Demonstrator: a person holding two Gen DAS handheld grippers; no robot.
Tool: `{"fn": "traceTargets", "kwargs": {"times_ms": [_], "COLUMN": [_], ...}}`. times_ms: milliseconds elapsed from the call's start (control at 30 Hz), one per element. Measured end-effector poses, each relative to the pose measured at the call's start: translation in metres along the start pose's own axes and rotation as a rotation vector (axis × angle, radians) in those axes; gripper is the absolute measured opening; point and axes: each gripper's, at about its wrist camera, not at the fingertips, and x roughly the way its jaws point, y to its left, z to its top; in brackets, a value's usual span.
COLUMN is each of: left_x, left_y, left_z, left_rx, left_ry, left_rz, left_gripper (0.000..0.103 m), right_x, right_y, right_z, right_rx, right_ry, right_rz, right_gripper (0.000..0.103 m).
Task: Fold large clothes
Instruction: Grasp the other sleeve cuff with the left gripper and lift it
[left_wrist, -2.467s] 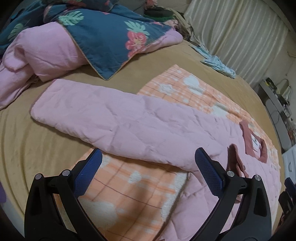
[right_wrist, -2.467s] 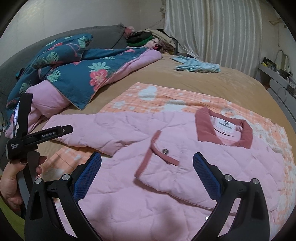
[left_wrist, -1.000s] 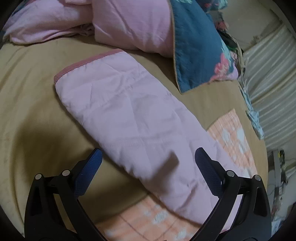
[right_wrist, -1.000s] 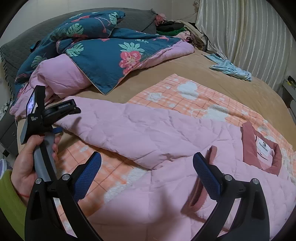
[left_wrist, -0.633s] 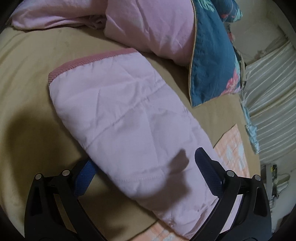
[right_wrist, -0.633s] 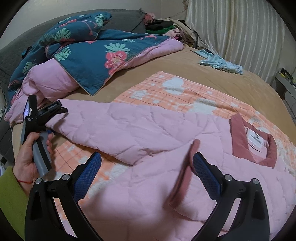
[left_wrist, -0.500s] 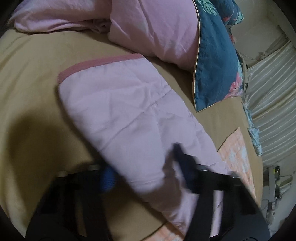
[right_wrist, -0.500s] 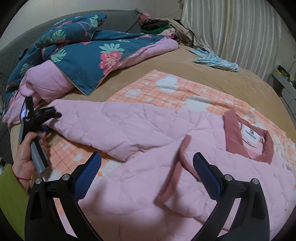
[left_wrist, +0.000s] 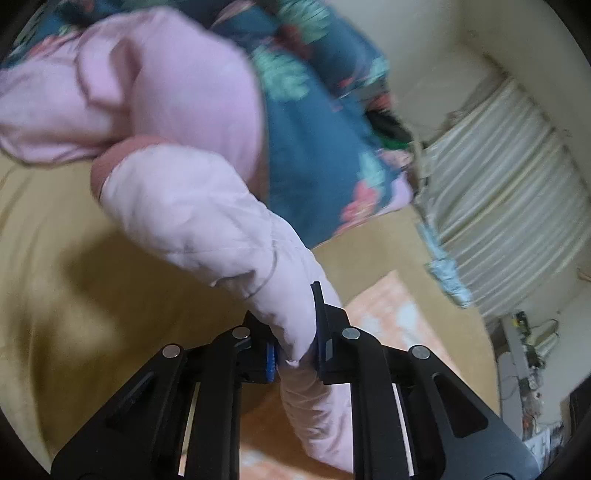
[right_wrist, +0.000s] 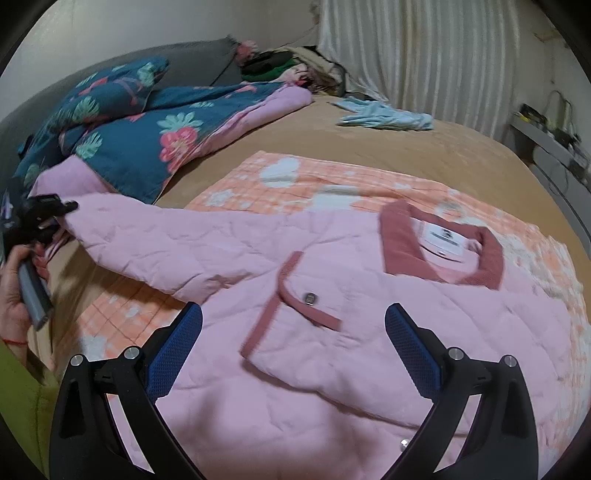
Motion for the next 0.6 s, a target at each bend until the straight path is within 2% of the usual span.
{"fn": "traceTargets", "kwargs": {"times_ms": [200,300,600], "left_x": [-0.043,-0.057,-0.088], "left_y": [-0.049,-0.065,-0.116], "left_z": [0.001,-0.003,-0.020], "left_rx": [0.079,0.098,0.181], "left_ry": [-0.065,-0.068,-0.087], "left_rz": [-0.110,-0.172,-0.295], "left_gripper": [0.007,0.007,0.007], "right_x": [-0.021,-0.030,-0.053], "right_y": [-0.030,-0.044,-0.081], "right_z": [-0.015,-0.021,-0.039], "right_rx": [0.038,0.056,0.108], "right_ry": [-0.010,-0.015,-0.028], "right_rz": [-0.042,-0.060,-0.101], "right_gripper": [0.099,0.099,0.099]}}
